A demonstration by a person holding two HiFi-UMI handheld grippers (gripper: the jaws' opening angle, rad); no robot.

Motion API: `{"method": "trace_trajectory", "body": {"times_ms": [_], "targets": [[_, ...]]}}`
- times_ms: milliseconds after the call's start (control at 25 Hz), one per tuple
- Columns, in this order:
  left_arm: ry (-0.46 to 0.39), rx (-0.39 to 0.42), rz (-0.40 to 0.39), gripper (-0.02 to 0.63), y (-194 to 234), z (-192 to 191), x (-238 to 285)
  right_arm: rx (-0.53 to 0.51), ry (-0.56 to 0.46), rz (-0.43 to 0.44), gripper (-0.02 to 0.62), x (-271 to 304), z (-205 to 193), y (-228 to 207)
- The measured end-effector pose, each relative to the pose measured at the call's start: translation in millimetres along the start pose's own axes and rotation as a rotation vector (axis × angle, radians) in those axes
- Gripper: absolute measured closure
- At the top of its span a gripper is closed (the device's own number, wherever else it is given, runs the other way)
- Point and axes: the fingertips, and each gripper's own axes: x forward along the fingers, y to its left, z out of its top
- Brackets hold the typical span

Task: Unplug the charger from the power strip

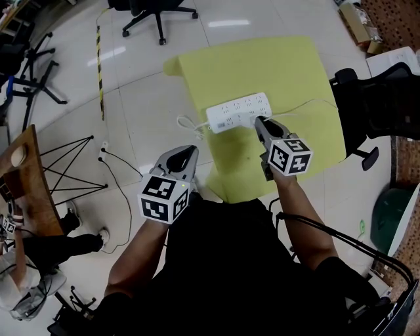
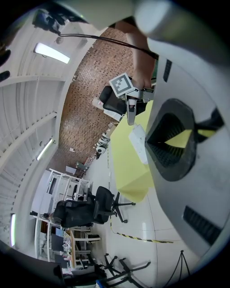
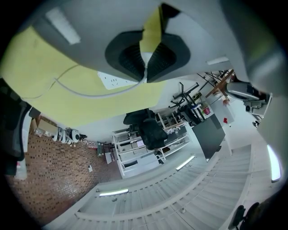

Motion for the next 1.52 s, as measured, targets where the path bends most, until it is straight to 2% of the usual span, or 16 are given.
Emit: {"method": "trace_trajectory", "body": {"times_ms": [360,600,1000,1200,1360,1520], "targets": [[-0.018,0.018,-0.019,0.6,-5.3,1.5,-9.2,-0.003,-0.027,-0.016,0.578,-18.3,4.5,3.1],[-0.029,0.045,-0.053,0.6,-10.7,-2.9,-19.3,-0.001,-0.028,-0.037,0.578,-39.2,-6.2,10.3],[-0.054,0.106,-0.152,0.6,-32.4,-13.5,-40.5,0.02,0.03,-0.075,0.58,-89.9,-67.3,18.5],[-0.048,0.11,-0.18,0.6,-42.1,-27.6,-49.4,0.057,0.066,-0.093,0.58,-117.9,-101.2,14.5],[-0.075,0.101,-0.159,0.6,-46.4,-24.2,-53.1,0.091,0.088,-0.038,0.578,-131.0,-115.9,11.7],[-0.133,0.075,-0.099,0.6,-53.7,-11.6,-54.4,0.048,0.147,0.101,0.578,-132.8,-125.2,14.8]]}}
